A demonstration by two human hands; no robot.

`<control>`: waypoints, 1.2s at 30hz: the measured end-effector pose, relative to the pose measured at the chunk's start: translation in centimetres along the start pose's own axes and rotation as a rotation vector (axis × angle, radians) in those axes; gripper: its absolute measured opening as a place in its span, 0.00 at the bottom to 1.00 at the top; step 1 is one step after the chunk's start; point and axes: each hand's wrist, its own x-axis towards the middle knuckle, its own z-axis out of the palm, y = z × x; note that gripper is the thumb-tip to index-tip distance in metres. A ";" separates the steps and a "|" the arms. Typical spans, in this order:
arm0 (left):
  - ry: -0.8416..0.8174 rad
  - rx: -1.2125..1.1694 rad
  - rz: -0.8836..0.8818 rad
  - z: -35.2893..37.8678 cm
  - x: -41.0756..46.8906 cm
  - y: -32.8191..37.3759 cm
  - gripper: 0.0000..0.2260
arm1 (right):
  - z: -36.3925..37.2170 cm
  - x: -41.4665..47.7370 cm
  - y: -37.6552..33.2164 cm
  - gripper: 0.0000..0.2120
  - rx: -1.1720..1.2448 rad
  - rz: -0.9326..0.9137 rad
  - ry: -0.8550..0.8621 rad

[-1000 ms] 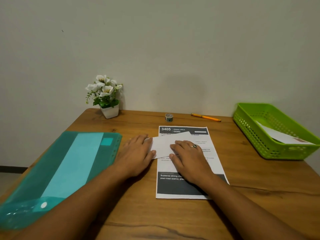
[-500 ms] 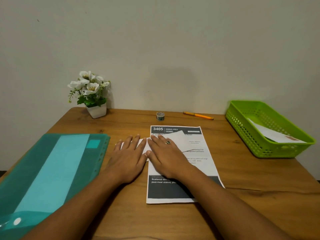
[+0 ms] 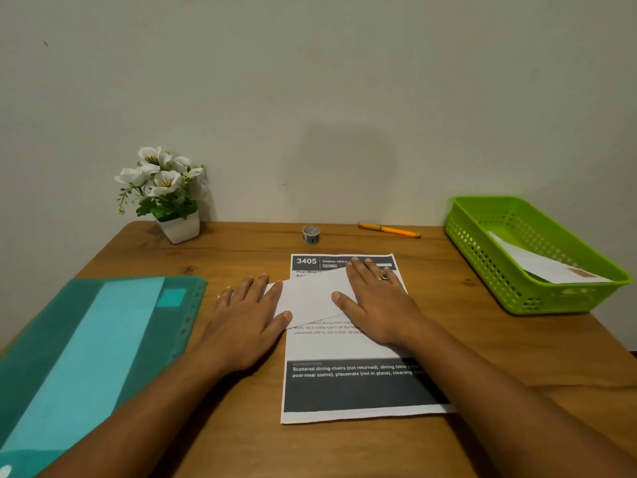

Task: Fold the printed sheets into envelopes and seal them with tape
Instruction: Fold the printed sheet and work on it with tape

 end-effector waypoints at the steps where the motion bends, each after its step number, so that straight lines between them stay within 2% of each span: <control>1: 0.027 -0.033 0.000 -0.4 0.4 0.2 0.31 | 0.1 0.0 0.0 0.39 0.000 0.000 0.006; 5: 0.222 -0.264 -0.011 -1.6 4.5 0.7 0.21 | 0.2 0.0 0.1 0.39 0.008 0.002 0.020; 8: 0.292 -0.349 -0.007 -1.8 9.0 1.3 0.19 | 0.3 0.0 0.2 0.39 0.008 0.005 0.039; 12: 0.306 -0.295 -0.027 -2.5 13.2 3.1 0.19 | 0.5 0.0 0.3 0.39 0.020 0.000 0.062; 18: 0.317 -0.248 -0.093 -2.1 16.2 4.4 0.10 | 0.9 0.1 0.4 0.39 0.034 -0.003 0.093; 22: 0.365 -0.240 -0.090 -2.6 15.1 4.1 0.07 | 0.8 0.0 0.4 0.39 0.041 0.000 0.086; 28: 0.400 -0.376 -0.006 -2.7 9.9 3.4 0.05 | 0.6 -0.1 0.3 0.39 0.038 0.000 0.087; 31: 0.410 -0.429 0.037 -1.9 6.3 3.8 0.06 | 0.4 -0.1 0.2 0.39 0.035 0.002 0.083; 36: 0.463 -0.445 0.018 -0.2 2.3 4.7 0.14 | 0.0 -0.6 -0.2 0.37 0.090 0.008 0.145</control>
